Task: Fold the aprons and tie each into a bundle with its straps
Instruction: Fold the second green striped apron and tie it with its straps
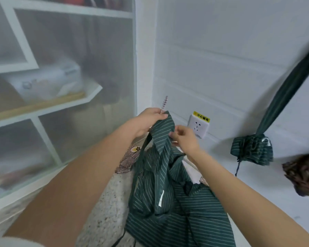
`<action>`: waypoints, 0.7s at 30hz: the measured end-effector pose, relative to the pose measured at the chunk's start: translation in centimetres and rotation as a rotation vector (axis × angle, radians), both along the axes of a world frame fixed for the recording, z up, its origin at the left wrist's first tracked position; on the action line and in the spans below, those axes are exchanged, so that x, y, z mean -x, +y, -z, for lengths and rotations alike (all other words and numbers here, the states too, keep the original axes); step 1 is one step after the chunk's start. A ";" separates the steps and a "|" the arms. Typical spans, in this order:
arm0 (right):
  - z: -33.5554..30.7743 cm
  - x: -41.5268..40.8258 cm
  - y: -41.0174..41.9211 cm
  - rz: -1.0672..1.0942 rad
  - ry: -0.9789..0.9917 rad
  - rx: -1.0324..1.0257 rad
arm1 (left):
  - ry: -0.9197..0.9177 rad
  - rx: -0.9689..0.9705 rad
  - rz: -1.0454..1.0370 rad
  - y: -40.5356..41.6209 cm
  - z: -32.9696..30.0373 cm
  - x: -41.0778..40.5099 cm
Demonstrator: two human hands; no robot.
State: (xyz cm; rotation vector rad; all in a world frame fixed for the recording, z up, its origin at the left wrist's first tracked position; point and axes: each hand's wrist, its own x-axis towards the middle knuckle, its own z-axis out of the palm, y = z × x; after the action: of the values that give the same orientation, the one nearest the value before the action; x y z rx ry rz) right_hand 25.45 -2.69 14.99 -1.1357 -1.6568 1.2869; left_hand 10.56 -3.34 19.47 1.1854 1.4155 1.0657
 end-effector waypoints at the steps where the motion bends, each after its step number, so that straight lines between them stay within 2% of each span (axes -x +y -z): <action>1: -0.4 -0.5 0.3 0.026 -0.007 -0.008 | 0.066 0.012 -0.032 -0.1 -0.1 0.1; 4: -1.6 -1.8 0.5 0.042 -0.016 0.038 | 0.286 0.032 -0.166 -0.5 -0.4 0.6; 6: -2.2 -2.2 0.6 0.064 -0.026 0.050 | 0.358 -0.006 -0.151 -1.0 -0.9 0.5; 10: -3.4 -2.5 0.9 0.127 -0.077 -0.021 | 0.253 -0.120 0.003 -2.2 -3.2 -1.3; 14: -5.3 -3.2 -0.2 0.085 -0.088 -0.109 | -0.015 -0.195 0.029 -3.2 -5.7 -2.8; 18: -7.7 -4.1 -2.2 0.073 0.042 -0.117 | 0.224 -0.258 0.093 -4.2 -8.2 -3.8; 21: -8.8 -4.2 -4.6 0.106 0.075 -0.285 | 0.271 -0.307 0.060 -5.5 -10.4 -5.6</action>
State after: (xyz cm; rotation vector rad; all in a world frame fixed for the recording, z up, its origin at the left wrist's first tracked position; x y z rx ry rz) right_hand 29.70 -7.29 23.74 -0.9769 -1.6394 0.9784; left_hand 16.20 -8.81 29.83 1.6343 1.4423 1.1406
